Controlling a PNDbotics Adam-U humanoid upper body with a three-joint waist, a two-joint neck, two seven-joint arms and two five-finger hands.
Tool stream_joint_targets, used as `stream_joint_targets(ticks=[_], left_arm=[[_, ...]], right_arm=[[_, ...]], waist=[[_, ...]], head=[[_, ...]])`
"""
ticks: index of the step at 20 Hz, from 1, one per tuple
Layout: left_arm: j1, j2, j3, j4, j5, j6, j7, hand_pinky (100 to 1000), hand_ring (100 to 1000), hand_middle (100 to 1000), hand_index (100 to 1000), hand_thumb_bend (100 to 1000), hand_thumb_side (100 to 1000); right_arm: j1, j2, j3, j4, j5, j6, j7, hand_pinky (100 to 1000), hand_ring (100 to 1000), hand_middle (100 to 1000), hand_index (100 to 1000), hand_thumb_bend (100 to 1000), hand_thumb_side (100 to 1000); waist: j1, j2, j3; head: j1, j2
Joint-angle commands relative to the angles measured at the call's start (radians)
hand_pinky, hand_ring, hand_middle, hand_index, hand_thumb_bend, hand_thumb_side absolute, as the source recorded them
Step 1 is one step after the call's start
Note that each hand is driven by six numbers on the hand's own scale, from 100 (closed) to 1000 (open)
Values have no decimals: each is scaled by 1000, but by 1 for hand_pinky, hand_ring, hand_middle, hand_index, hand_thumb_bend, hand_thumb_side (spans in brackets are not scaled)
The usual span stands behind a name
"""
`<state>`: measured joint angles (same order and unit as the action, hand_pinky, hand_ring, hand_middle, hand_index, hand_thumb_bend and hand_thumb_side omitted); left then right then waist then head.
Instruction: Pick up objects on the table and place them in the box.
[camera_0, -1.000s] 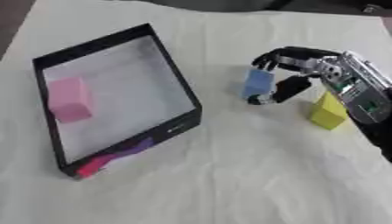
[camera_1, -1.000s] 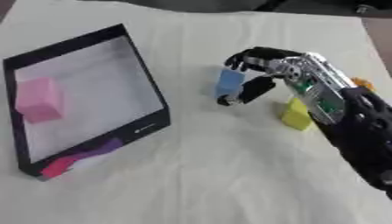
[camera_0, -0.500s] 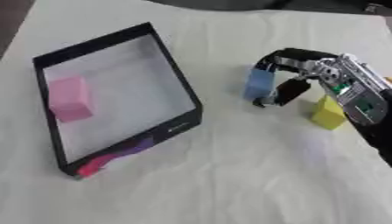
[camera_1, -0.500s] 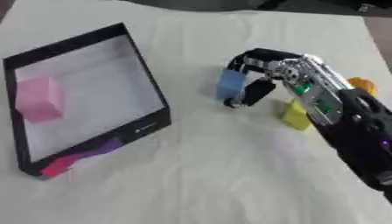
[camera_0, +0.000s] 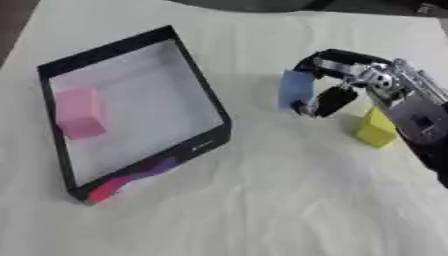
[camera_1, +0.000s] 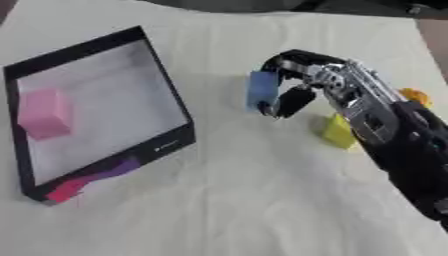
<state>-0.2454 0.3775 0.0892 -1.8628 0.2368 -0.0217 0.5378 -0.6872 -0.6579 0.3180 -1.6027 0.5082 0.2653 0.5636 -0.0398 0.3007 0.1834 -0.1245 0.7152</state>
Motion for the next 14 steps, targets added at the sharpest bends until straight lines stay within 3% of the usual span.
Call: stream_joint_targets(ticks=[1, 6, 9, 13, 14], left_arm=[[-1, 20, 8, -19, -6, -1, 1, 689, 660, 753, 801, 311, 552], [4, 30, 7, -23, -10, -2, -1, 691, 662, 754, 804, 317, 544], [2, 42, 8, -31, -14, -5, -2, 692, 665, 757, 809, 322, 539], [-5, 52, 18, -42, -20, -10, 6, 695, 670, 758, 814, 337, 528], [-9, 59, 27, -47, -24, -13, 13, 696, 671, 757, 813, 292, 673]], right_arm=[[-32, -42, -45, -98, -43, 20, -25, 806, 663, 523, 647, 162, 100], [-133, -51, -93, -229, -122, 5, -88, 812, 658, 523, 646, 179, 100], [-215, -38, -78, -298, -171, 28, -83, 813, 657, 523, 646, 192, 100], [-316, -1, -50, -303, -196, 74, -50, 797, 641, 522, 639, 235, 100], [-340, 18, -34, -309, -192, 70, -38, 793, 635, 522, 638, 307, 100]], waist=[[-2, -23, -3], [0, -51, 1], [2, -68, 4], [4, -80, 10], [2, -89, 23]], head=[[5, 1], [-6, 17], [-17, 30], [-31, 41], [-46, 48]])
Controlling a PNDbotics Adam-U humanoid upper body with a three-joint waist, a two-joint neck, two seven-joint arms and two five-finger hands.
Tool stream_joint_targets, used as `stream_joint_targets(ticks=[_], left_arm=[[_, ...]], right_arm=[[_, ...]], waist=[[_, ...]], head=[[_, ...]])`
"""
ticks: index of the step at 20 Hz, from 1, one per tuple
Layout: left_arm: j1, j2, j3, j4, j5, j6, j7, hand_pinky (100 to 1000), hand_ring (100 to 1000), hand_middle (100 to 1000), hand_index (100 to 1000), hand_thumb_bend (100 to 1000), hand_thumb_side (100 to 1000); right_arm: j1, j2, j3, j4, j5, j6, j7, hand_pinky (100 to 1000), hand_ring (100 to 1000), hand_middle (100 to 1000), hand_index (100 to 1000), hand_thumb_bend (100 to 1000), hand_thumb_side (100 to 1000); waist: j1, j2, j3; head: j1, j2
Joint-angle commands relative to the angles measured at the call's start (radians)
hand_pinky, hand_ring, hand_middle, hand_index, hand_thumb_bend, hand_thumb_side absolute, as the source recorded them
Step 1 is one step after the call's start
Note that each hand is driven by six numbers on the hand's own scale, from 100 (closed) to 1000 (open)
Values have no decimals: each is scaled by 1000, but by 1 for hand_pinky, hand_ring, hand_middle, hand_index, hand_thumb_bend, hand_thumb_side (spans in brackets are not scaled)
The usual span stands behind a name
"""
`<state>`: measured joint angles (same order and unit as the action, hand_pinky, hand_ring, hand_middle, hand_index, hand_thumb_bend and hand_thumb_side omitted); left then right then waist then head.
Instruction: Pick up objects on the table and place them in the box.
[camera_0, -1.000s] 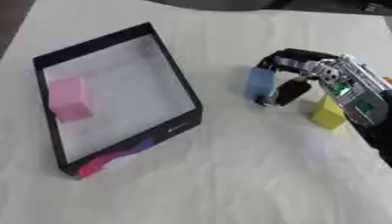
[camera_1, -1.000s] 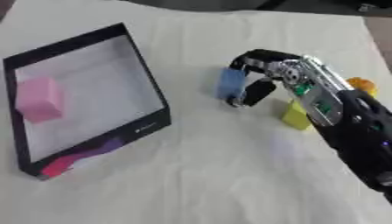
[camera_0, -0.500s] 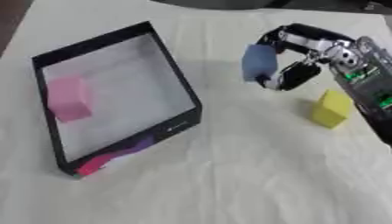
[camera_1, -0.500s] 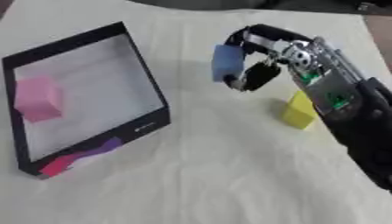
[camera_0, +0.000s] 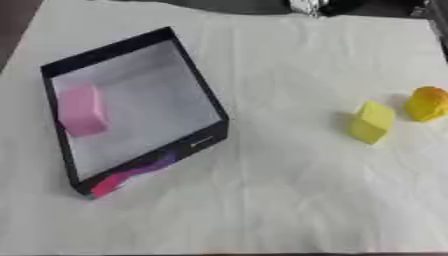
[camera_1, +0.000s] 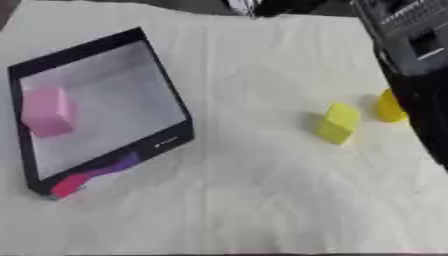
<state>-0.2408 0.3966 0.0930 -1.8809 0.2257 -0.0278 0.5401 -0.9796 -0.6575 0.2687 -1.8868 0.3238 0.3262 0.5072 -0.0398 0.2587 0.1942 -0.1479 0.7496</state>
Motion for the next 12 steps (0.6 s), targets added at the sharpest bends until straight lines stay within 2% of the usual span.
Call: stream_joint_targets(ticks=[1, 3, 4, 5, 7, 9, 12], left_arm=[[-19, 48, 36, -33, -18, -10, 19, 696, 671, 757, 813, 340, 513], [-30, 63, 53, -44, -26, -16, 34, 698, 672, 756, 812, 344, 502], [-34, 71, 59, -50, -29, -17, 40, 699, 674, 756, 811, 345, 494], [-41, 80, 64, -57, -30, -19, 43, 700, 675, 756, 811, 347, 488], [-49, 95, 70, -72, -29, -20, 47, 702, 676, 756, 812, 347, 484], [-56, 106, 73, -84, -26, -17, 45, 703, 678, 757, 812, 347, 480], [-71, 119, 68, -101, -22, -13, 37, 704, 679, 758, 813, 347, 474]], right_arm=[[-73, 39, 37, -17, 1, 2, 32, 793, 635, 522, 638, 234, 100], [-125, 89, 86, 23, 29, 3, 63, 791, 633, 503, 637, 230, 100], [-145, 115, 109, 47, 44, 9, 79, 791, 635, 504, 639, 267, 100], [-152, 143, 134, 73, 61, 16, 96, 791, 635, 508, 641, 222, 100], [-153, 200, 171, 132, 98, 24, 132, 790, 636, 508, 641, 225, 100], [-154, 284, 181, 259, 202, -23, 182, 789, 636, 509, 642, 223, 100], [-134, 370, 177, 406, 331, -108, 196, 789, 637, 512, 644, 224, 100]], waist=[[0, -52, 23], [-3, -56, 38], [-3, -55, 44], [-4, -54, 53], [-4, -52, 65], [-1, -48, 73], [1, -39, 87]], head=[[-34, 17], [-49, 20], [-55, 20], [-64, 20], [-77, 20], [-86, 20], [-104, 18]])
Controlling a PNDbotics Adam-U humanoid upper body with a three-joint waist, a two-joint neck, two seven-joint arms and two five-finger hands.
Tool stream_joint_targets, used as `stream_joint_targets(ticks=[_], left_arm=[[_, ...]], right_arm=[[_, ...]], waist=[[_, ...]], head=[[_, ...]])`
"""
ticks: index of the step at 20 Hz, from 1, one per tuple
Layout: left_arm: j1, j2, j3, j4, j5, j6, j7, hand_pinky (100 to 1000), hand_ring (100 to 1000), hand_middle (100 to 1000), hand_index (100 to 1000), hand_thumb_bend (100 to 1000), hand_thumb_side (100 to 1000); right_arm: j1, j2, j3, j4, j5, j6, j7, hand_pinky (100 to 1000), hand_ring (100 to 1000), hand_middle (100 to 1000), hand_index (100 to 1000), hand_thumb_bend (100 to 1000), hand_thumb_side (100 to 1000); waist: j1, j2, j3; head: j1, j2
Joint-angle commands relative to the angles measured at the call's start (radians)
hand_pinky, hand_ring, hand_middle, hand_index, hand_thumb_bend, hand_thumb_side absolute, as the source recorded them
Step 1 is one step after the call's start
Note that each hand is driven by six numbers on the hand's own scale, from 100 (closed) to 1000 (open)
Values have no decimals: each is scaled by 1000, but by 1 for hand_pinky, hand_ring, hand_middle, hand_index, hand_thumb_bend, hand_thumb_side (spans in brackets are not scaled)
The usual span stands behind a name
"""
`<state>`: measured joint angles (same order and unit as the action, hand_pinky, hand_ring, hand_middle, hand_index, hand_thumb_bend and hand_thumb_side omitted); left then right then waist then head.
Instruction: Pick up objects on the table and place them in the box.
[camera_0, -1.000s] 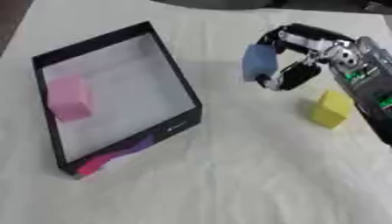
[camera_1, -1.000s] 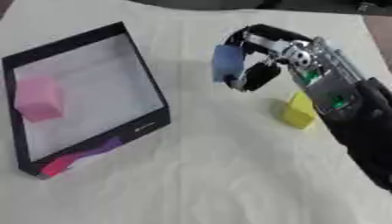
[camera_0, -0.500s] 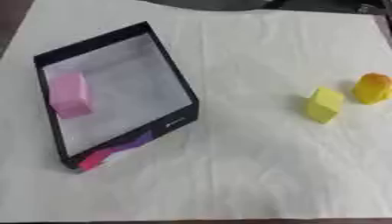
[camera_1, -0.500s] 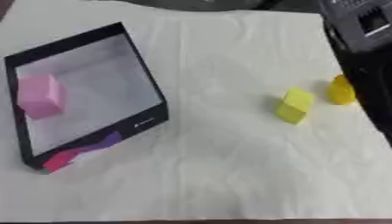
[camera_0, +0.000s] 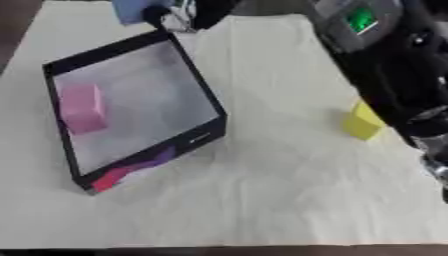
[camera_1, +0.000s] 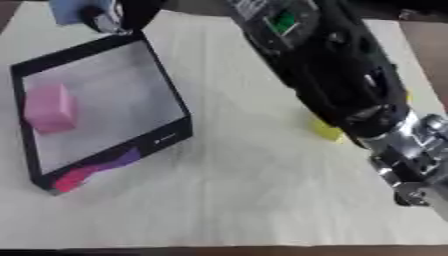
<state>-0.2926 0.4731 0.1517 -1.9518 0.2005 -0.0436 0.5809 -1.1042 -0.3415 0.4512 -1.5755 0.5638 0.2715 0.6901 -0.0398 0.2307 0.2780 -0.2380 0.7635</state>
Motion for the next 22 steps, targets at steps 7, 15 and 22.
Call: stream_joint_targets(ticks=[7, 15, 22], left_arm=[[-52, 53, -8, -48, 10, 9, -27, 705, 679, 758, 814, 346, 469], [-42, 48, -8, -48, 11, 12, -24, 703, 676, 756, 813, 341, 474], [-37, 46, -11, -48, 12, 18, -24, 703, 674, 755, 812, 338, 477]], right_arm=[[31, 159, -9, 274, 215, -143, -40, 787, 634, 510, 644, 213, 100], [75, 184, 10, 340, 264, -189, -47, 807, 699, 590, 720, 334, 129], [73, 175, 1, 327, 294, -234, -78, 893, 865, 795, 896, 539, 485]], waist=[[2, 4, 26], [2, 8, 25], [3, 8, 21]], head=[[-30, -5], [-31, -8], [-22, -1]])
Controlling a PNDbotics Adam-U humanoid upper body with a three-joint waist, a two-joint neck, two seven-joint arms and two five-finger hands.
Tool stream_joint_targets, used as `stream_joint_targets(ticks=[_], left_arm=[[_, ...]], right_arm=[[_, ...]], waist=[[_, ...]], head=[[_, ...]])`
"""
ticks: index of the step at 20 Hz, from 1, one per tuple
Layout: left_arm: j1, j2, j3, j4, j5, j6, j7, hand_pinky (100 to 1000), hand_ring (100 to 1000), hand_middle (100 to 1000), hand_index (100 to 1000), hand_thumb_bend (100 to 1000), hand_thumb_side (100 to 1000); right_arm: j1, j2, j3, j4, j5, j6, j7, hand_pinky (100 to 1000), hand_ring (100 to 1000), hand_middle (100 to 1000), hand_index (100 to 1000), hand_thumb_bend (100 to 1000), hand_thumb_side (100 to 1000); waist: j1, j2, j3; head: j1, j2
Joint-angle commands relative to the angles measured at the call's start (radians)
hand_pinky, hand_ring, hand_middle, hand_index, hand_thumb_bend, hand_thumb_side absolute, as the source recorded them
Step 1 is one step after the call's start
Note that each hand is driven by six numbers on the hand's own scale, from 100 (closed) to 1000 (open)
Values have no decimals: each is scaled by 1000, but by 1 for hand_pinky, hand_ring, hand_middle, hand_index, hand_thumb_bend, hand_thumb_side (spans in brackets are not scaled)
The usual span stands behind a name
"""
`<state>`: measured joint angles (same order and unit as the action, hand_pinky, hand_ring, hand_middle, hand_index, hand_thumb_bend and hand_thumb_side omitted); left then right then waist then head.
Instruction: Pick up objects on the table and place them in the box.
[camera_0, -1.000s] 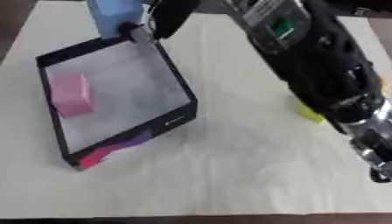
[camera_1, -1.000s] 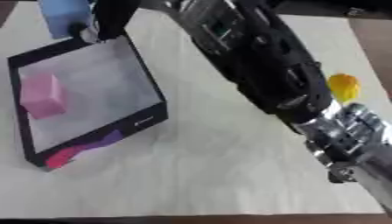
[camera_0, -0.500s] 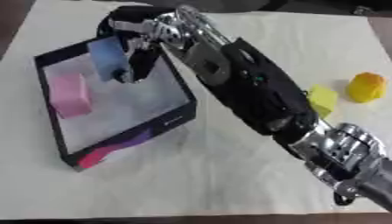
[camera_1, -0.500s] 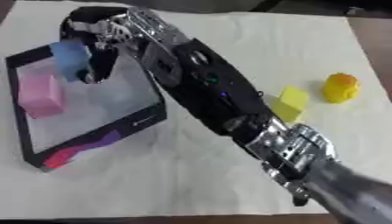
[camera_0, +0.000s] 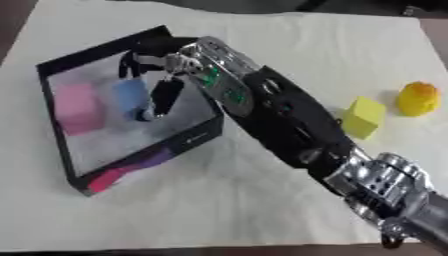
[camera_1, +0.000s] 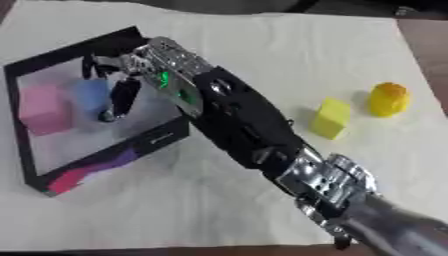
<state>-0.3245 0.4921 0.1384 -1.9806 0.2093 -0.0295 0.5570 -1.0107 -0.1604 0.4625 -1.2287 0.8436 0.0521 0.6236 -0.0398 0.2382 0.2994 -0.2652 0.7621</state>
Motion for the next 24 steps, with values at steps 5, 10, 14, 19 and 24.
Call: stream_joint_targets(ticks=[5, 10, 14, 19, 24], left_arm=[[4, 27, 3, -18, 3, 5, 2, 703, 675, 756, 812, 337, 472], [22, 38, 15, -15, -9, 4, 29, 703, 675, 756, 813, 342, 471], [45, 49, 21, -6, -15, 2, 41, 700, 671, 751, 810, 347, 478], [58, 41, 19, 15, -7, -9, 52, 700, 670, 750, 810, 342, 484], [58, 45, 20, 18, -10, -9, 50, 700, 669, 751, 811, 341, 486]], right_arm=[[-34, -42, -48, -63, -21, -13, -43, 891, 857, 789, 893, 522, 421], [-66, -218, -168, -302, -246, 93, -160, 899, 848, 786, 897, 430, 302], [-26, -429, -248, -543, -468, 211, -271, 899, 847, 786, 893, 445, 274], [145, -612, -305, -710, -564, 253, -305, 898, 848, 790, 892, 448, 319], [353, -739, -370, -769, -601, 241, -362, 898, 853, 804, 893, 465, 331]], waist=[[5, -7, -9], [1, -26, -34], [-11, -41, -61], [-21, -47, -87], [-21, -43, -93]], head=[[22, 8], [53, 8], [88, 8], [110, 8], [105, 8]])
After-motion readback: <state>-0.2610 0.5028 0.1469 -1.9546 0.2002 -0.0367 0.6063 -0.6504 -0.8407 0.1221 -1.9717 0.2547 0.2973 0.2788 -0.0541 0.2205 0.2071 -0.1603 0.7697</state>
